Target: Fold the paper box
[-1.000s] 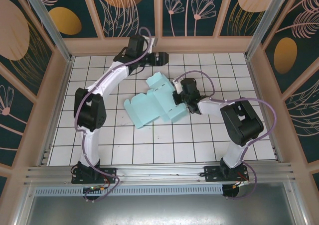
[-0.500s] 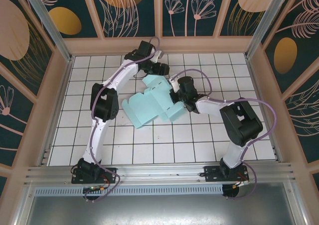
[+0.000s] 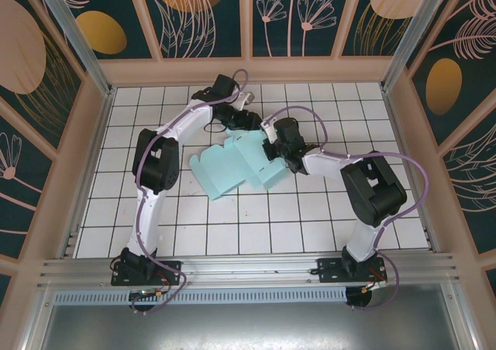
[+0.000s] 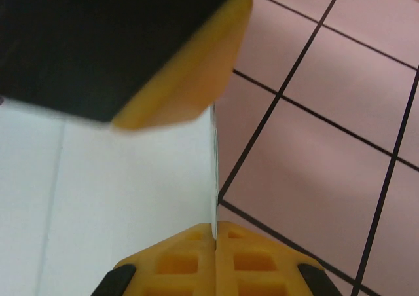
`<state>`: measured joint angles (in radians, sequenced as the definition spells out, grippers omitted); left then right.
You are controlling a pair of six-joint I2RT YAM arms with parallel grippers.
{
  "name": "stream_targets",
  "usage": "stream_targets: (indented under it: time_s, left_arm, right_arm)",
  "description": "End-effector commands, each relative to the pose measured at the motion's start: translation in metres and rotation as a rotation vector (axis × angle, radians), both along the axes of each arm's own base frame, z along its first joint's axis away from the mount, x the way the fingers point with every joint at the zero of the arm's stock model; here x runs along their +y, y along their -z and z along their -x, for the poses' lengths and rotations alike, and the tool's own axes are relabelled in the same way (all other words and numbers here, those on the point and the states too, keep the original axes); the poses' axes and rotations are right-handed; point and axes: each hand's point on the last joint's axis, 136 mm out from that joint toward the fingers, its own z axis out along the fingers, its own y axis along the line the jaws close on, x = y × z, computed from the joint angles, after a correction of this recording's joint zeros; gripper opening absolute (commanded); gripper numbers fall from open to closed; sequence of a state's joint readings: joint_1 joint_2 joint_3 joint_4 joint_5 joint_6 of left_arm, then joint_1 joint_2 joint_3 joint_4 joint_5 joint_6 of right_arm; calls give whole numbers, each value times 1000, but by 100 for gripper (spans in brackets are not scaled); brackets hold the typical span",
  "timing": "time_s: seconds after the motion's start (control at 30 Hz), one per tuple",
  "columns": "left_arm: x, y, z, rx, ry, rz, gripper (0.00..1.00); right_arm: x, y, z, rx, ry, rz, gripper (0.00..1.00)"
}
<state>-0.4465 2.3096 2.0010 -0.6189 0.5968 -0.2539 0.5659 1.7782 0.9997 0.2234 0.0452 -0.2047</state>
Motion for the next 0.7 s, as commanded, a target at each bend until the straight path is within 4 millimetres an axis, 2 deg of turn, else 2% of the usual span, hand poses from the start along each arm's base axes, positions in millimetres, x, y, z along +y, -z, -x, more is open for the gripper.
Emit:
stream_targets:
  time_s: [0.0, 0.17, 0.27, 0.4, 0.5, 0.67]
  left_arm:
    - [-18, -29, 8, 7, 27, 113, 58]
    - [-27, -33, 16, 10, 54, 129, 64]
    - [-27, -25, 14, 24, 42, 120, 63]
    - [-32, -17, 7, 53, 0, 143, 53]
    - [-38, -19, 3, 83, -15, 192, 40]
    - [-42, -24, -7, 90, -75, 235, 37]
  right_arm:
    - [13, -10, -8, -46, -17, -3, 0]
    - [9, -7, -8, -48, -7, 21, 0]
    - [11, -7, -7, -46, -15, 12, 0]
    - [20, -10, -4, -49, -40, -9, 0]
    - [27, -8, -2, -43, -54, -7, 0]
    - [27, 0, -6, -30, -1, 11, 0]
